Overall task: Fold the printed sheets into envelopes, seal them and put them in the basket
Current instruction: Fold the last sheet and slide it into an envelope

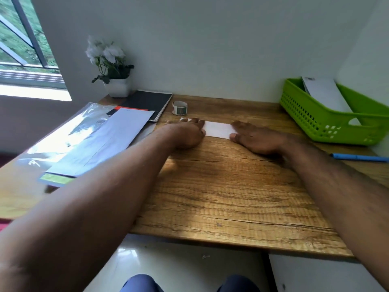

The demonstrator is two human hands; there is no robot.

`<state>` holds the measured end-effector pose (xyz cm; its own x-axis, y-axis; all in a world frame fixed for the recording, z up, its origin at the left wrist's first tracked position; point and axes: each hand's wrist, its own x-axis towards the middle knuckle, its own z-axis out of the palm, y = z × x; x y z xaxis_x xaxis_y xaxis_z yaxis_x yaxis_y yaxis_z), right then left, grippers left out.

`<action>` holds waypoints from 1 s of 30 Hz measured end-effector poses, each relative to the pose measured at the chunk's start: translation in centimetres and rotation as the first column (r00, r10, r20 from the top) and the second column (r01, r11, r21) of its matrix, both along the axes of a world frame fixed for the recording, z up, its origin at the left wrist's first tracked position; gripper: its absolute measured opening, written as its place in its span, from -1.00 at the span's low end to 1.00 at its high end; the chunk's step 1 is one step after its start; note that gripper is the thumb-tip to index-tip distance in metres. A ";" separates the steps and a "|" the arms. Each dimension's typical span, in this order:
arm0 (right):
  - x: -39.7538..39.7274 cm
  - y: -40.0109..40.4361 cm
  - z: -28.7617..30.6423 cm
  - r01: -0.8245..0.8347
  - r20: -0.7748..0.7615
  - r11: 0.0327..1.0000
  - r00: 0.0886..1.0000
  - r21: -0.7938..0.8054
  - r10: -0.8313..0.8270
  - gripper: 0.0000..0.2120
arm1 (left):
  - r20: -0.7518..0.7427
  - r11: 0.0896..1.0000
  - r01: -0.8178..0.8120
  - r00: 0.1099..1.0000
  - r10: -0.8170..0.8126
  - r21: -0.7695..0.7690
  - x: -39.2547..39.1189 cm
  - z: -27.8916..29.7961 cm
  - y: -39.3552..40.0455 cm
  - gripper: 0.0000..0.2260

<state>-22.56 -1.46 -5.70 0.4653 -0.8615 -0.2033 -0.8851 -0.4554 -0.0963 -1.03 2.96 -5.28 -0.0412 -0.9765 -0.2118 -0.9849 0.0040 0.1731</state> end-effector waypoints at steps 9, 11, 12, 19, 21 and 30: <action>-1.8 0.1 -0.4 0.016 -0.042 0.995 0.999 -0.102 -0.020 -0.41 | -0.088 0.937 -0.110 0.992 0.085 -0.332 1.8 1.4 1.2 -0.61; -1.5 0.0 -0.3 0.002 0.048 0.990 0.999 -0.140 0.005 -0.40 | -0.156 0.854 -0.215 0.975 0.159 -0.473 3.2 2.1 1.0 -0.62; -1.1 0.1 0.0 -0.009 0.089 0.988 0.996 -0.152 0.023 -0.38 | -0.163 0.814 -0.266 0.964 0.211 -0.517 4.1 2.5 0.8 -0.65; 2.1 1.4 0.3 -0.154 0.107 0.986 0.981 -0.070 0.161 -0.26 | -0.077 0.766 -0.635 0.773 0.630 -0.099 13.0 0.2 -1.4 0.10; 2.2 1.6 0.1 -0.177 0.112 0.984 0.977 -0.027 0.179 -0.23 | -0.117 0.735 -0.678 0.729 0.674 0.004 13.6 -0.5 -1.6 0.34; 2.1 2.9 1.4 -0.136 0.304 0.981 0.937 -0.140 0.173 -0.26 | -0.920 0.673 -0.709 0.376 0.108 -0.211 8.0 4.9 2.1 -0.24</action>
<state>-20.50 1.43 -4.30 0.6187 -0.7825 0.0704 -0.7361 -0.6087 -0.2960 7.00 5.07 -0.35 0.5500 -0.8169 0.1739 -0.2697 0.0234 0.9627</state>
